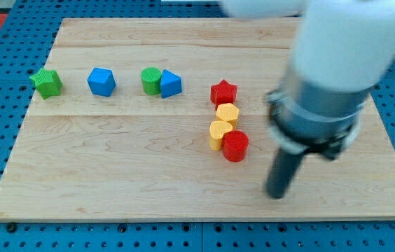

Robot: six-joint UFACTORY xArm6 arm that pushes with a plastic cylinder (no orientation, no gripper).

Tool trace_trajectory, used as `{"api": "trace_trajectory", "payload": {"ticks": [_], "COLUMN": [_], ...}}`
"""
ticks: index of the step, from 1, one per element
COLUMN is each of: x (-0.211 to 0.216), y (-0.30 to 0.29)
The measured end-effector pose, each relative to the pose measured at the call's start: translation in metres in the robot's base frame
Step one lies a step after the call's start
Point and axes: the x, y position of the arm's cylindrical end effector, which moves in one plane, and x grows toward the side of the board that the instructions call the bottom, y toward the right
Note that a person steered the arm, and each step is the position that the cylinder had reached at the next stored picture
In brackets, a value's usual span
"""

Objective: Separate the heart and red circle from hexagon

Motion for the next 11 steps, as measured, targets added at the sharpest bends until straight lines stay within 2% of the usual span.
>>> {"api": "trace_trajectory", "payload": {"ticks": [2, 3, 4, 7, 9, 10, 11], "x": [-0.088, -0.113, -0.113, -0.110, -0.089, -0.050, 0.009], "y": [-0.112, -0.115, -0.087, -0.043, -0.038, -0.046, 0.020]}}
